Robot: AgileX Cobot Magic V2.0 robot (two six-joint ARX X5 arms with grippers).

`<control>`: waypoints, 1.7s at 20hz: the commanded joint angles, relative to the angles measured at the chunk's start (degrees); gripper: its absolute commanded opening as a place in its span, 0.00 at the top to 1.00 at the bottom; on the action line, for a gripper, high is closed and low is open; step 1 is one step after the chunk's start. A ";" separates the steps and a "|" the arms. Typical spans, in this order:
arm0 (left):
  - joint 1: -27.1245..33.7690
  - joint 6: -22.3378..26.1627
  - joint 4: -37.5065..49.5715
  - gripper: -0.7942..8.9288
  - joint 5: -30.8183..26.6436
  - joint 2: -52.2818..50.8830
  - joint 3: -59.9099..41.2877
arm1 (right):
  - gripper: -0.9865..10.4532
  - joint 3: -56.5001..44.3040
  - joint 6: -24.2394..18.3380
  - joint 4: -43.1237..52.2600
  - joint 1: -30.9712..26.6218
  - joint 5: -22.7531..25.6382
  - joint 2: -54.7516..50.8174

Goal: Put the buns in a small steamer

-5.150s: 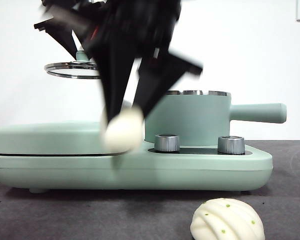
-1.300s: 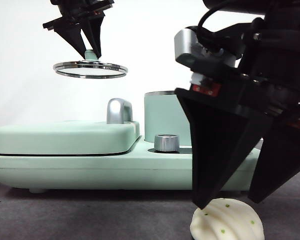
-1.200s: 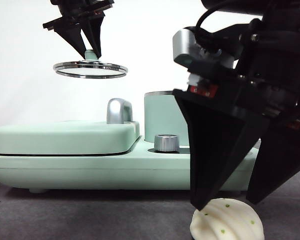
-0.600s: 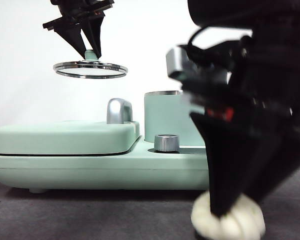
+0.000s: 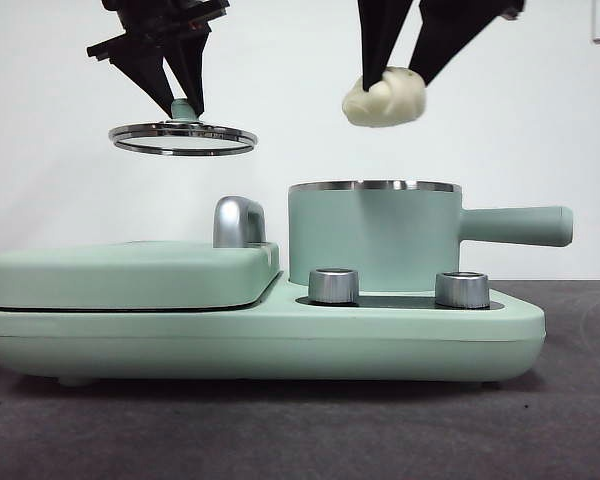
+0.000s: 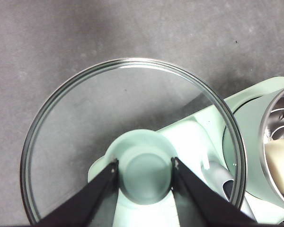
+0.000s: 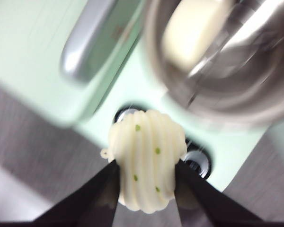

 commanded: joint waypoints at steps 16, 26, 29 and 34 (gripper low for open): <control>-0.26 -0.68 1.11 0.80 0.17 0.22 2.36 | 0.62 10.86 -5.64 1.60 -8.09 3.28 19.65; -0.39 -1.33 1.03 0.80 0.83 0.22 2.36 | 0.58 17.11 -6.47 -8.92 -8.09 5.46 15.93; -0.90 -1.53 1.03 0.80 0.83 0.22 2.36 | 0.58 14.51 -6.49 -11.87 -7.34 10.54 9.81; -2.49 -2.19 0.98 0.80 0.83 0.22 2.36 | 0.58 0.46 -5.77 -11.87 -7.10 11.82 -5.03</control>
